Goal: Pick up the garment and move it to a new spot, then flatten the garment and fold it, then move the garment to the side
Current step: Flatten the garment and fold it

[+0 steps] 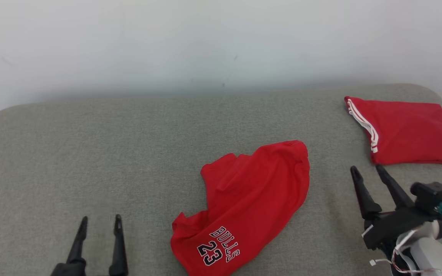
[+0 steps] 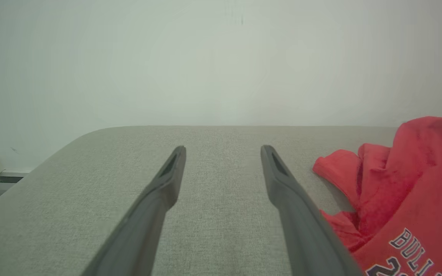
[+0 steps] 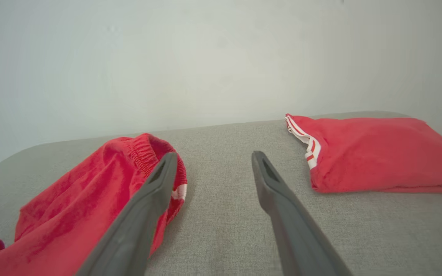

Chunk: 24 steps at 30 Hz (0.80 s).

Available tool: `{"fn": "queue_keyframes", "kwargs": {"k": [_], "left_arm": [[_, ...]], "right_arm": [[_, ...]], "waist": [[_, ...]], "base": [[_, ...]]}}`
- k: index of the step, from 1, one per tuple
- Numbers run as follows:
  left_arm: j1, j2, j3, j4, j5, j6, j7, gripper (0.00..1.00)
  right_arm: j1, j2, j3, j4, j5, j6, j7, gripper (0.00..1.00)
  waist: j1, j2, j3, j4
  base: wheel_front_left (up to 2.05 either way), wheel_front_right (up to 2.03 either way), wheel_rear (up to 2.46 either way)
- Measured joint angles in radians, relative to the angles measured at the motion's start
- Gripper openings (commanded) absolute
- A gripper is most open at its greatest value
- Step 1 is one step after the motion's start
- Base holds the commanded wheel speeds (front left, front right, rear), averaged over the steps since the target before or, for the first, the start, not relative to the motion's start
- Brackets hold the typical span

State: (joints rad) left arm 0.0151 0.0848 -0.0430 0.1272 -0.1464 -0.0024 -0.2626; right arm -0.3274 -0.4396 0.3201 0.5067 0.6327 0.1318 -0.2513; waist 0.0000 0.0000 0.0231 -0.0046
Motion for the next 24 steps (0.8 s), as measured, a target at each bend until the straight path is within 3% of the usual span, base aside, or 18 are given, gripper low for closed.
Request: {"fn": "queue_keyframes", "kwargs": {"k": [10, 15, 24], "left_arm": [[0.027, -0.01, -0.122, 0.063, 0.03, -0.062, 0.008, 1.0], [0.061, -0.011, -0.214, 0.096, 0.027, -0.101, 0.045, 1.0], [0.069, -0.011, -0.316, 0.168, -0.013, -0.121, 0.085, 1.0]], "right_arm": [[0.184, 0.098, -0.198, -0.18, -0.139, 0.0, 0.008, 1.0], [0.231, 0.141, -0.247, -0.251, -0.186, 0.0, 0.048, 1.0], [0.251, 0.175, -0.284, -0.325, -0.232, 0.0, 0.093, 1.0]], "waist": [[0.0, 0.0, -0.004, -0.005], [0.0, 0.0, -0.002, -0.005], [0.0, 0.0, 0.017, -0.012]], "base": [[0.0, 0.0, 0.0], [0.0, 0.0, 0.0], [0.0, 0.0, 0.0]]}}
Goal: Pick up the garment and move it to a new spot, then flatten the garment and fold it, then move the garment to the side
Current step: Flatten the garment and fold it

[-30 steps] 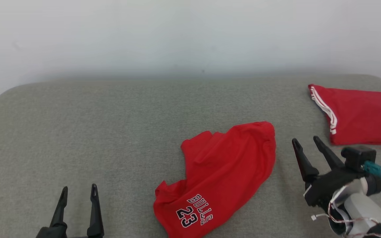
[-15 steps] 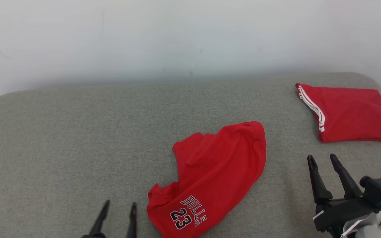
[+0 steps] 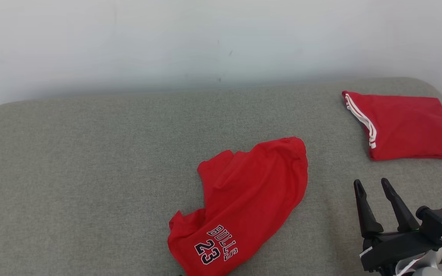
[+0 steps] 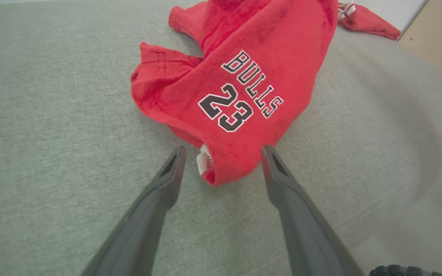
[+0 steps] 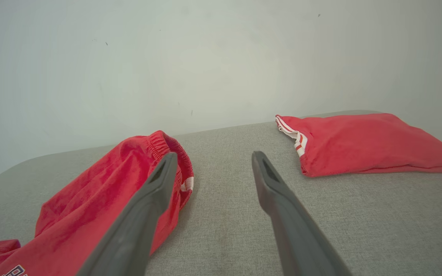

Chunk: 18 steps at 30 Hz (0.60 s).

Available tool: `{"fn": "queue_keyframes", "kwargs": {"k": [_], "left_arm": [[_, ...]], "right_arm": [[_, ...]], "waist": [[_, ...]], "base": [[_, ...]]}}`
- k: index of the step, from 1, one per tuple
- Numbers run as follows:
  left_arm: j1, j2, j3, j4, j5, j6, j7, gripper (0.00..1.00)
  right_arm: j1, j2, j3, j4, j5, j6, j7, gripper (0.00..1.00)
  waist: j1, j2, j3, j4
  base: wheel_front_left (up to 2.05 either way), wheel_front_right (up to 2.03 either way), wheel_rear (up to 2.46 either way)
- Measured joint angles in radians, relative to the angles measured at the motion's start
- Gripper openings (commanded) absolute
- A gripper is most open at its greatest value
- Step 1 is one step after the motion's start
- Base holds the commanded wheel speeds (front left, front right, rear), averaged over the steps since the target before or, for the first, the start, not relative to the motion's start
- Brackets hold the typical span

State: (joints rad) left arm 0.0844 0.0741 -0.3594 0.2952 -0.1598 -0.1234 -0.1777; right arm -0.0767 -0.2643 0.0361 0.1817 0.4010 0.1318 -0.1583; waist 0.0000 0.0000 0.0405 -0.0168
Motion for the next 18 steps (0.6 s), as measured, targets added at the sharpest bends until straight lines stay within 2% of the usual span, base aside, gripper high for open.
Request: {"fn": "queue_keyframes", "kwargs": {"k": [2, 3, 4, 5, 10, 13, 18], "left_arm": [[-0.007, -0.002, -0.02, 0.023, -0.01, 0.0, 0.003, 1.0], [-0.015, -0.005, -0.027, 0.04, -0.025, -0.001, 0.007, 0.89], [-0.026, -0.008, -0.036, 0.058, -0.035, -0.001, 0.012, 0.34], [-0.039, -0.009, -0.041, 0.075, -0.041, -0.001, 0.011, 0.0], [-0.107, -0.014, -0.062, 0.111, -0.08, -0.002, -0.035, 0.0], [-0.121, -0.015, -0.058, 0.087, -0.093, -0.004, -0.055, 0.0], [-0.109, 0.013, -0.025, 0.007, -0.093, 0.02, -0.069, 0.0]], "right_arm": [[0.0, 0.005, -0.004, -0.01, -0.007, 0.0, 0.006, 1.0], [0.001, 0.007, -0.006, -0.014, -0.01, 0.0, 0.009, 1.0], [0.002, 0.008, -0.007, -0.017, -0.013, 0.0, 0.012, 1.0], [0.004, 0.01, -0.009, -0.02, -0.016, 0.0, 0.015, 1.0], [0.02, 0.014, -0.022, -0.034, -0.023, 0.0, 0.021, 1.0], [0.034, 0.016, -0.037, -0.038, -0.025, 0.0, 0.025, 1.0], [0.05, 0.031, -0.04, -0.036, -0.026, 0.0, 0.022, 1.0]], "waist": [[0.0, 0.0, 0.004, -0.003], [0.0, 0.0, 0.006, -0.005], [0.0, 0.0, 0.006, -0.006], [0.0, 0.0, 0.006, -0.007], [0.0001, 0.0, 0.002, 0.002], [0.0, 0.0, 0.0, 0.02], [0.0, 0.0, -0.003, 0.066]], "base": [[0.0, 0.0, 0.0], [0.0, 0.0, 0.0], [0.0, 0.0, 0.0], [0.0, 0.0, 0.0], [0.0, 0.0, 0.0], [0.0, 0.0, 0.0], [0.0, 0.0, 0.0]]}}
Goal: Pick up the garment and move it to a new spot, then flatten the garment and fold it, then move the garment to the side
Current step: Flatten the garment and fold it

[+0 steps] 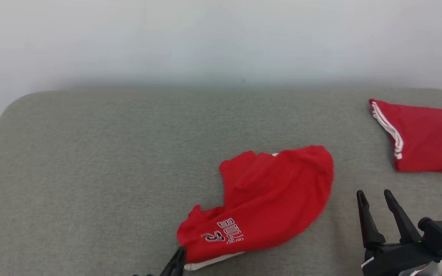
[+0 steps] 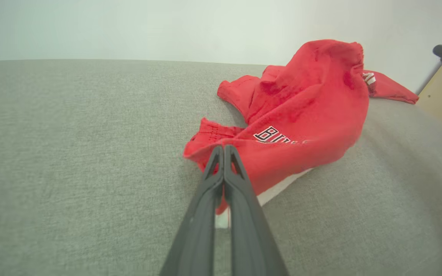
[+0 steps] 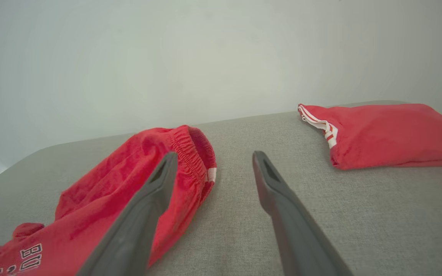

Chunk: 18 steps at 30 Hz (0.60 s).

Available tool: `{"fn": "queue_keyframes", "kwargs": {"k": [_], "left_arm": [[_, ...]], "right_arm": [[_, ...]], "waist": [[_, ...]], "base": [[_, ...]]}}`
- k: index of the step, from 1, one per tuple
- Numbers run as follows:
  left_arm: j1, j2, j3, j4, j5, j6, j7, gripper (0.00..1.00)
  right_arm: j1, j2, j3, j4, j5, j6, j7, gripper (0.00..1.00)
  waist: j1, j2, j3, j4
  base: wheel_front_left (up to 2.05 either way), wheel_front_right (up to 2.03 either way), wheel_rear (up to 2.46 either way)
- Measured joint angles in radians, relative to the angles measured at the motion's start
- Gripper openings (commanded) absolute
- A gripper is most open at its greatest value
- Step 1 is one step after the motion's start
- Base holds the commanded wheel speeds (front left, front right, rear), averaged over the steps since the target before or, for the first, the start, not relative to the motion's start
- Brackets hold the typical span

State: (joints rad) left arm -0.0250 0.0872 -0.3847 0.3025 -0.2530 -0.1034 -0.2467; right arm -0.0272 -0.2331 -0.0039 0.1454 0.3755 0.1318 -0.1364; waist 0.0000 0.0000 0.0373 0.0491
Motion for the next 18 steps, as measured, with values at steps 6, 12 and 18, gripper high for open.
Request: {"fn": "queue_keyframes", "kwargs": {"k": [6, 12, 18], "left_arm": [[0.106, 0.054, 0.018, -0.1, -0.019, 0.025, 0.045, 0.0], [0.158, 0.065, 0.008, -0.133, -0.033, 0.026, 0.059, 0.0], [0.079, 0.063, -0.007, -0.12, -0.028, 0.015, 0.049, 0.0]], "right_arm": [[0.005, 0.015, 0.004, 0.012, 0.001, 0.0, -0.01, 1.0], [-0.005, 0.015, 0.012, 0.027, 0.001, 0.0, -0.015, 1.0], [-0.02, 0.005, 0.027, 0.037, 0.002, 0.0, -0.013, 1.0]], "waist": [[0.0, 0.0, -0.002, 0.075], [0.0, 0.0, 0.0, 0.105], [0.0, 0.0001, -0.002, 0.073]], "base": [[0.0, 0.0, 0.0], [0.0, 0.0, 0.0], [0.0, 0.0, 0.0]]}}
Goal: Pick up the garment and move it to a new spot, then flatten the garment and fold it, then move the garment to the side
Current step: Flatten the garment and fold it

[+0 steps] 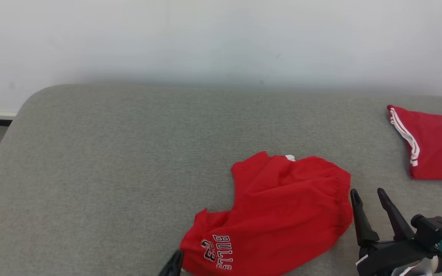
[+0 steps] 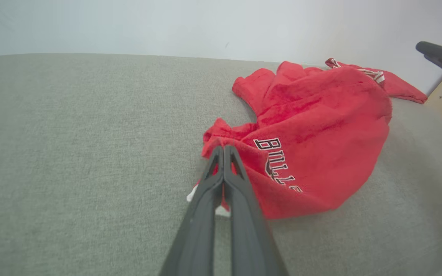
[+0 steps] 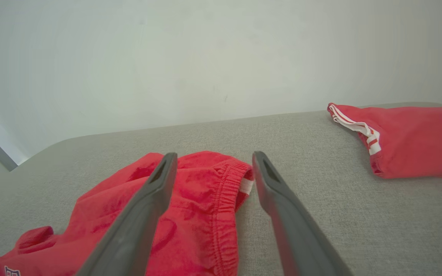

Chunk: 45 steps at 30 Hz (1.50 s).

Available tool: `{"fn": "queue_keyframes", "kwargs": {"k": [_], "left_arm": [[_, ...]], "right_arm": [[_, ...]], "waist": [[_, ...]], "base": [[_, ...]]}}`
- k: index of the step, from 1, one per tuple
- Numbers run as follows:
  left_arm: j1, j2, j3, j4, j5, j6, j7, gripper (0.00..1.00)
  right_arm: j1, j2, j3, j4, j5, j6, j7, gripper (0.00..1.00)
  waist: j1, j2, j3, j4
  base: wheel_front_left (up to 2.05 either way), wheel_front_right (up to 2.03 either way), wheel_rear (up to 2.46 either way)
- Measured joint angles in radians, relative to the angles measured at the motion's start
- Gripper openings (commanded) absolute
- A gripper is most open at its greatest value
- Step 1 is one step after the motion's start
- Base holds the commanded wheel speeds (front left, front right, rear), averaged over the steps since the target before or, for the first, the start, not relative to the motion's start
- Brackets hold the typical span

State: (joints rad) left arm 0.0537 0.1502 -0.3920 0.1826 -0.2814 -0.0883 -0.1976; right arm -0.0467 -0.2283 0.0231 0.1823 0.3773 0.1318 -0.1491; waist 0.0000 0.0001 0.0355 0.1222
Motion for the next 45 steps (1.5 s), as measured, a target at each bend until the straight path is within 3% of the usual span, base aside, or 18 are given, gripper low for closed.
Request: {"fn": "queue_keyframes", "kwargs": {"k": [19, 26, 27, 28, 33, 45], "left_arm": [[-0.396, 0.051, 0.137, 0.397, -0.056, -0.026, -0.062, 0.0], [-0.45, 0.047, 0.198, 0.457, -0.054, -0.027, -0.065, 0.0], [-0.45, 0.044, 0.198, 0.46, -0.051, -0.028, -0.065, 0.18], [-0.45, 0.043, 0.201, 0.464, -0.04, -0.032, -0.065, 1.0], [-0.412, 0.02, 0.243, 0.402, -0.01, -0.024, -0.065, 1.0], [-0.187, -0.038, 0.37, 0.078, 0.08, 0.02, -0.065, 1.0]], "right_arm": [[-0.074, -0.023, -0.007, 0.015, 0.0, 0.0, 0.007, 1.0], [-0.086, -0.017, -0.004, 0.034, -0.002, 0.0, 0.002, 1.0], [-0.088, -0.015, -0.002, 0.036, -0.003, 0.0, 0.001, 1.0], [-0.089, -0.015, 0.0, 0.039, -0.003, 0.0, 0.0, 1.0], [-0.087, -0.011, 0.007, 0.054, -0.003, 0.0, -0.003, 1.0], [-0.028, -0.022, 0.049, 0.063, 0.024, 0.0, 0.036, 1.0]], "waist": [[0.0001, 0.0, 0.096, -0.196], [0.0002, 0.0, 0.137, -0.236], [0.0002, 0.0, 0.137, -0.237], [0.0002, 0.0, 0.136, -0.236], [0.0002, 0.0, 0.114, -0.222], [0.0, 0.0, 0.053, -0.127]], "base": [[0.0, 0.0, 0.0], [0.0, 0.0, 0.0], [0.0, 0.0, 0.0], [0.0, 0.0, 0.0], [0.0, 0.0, 0.0], [0.0, 0.0, 0.0]]}}
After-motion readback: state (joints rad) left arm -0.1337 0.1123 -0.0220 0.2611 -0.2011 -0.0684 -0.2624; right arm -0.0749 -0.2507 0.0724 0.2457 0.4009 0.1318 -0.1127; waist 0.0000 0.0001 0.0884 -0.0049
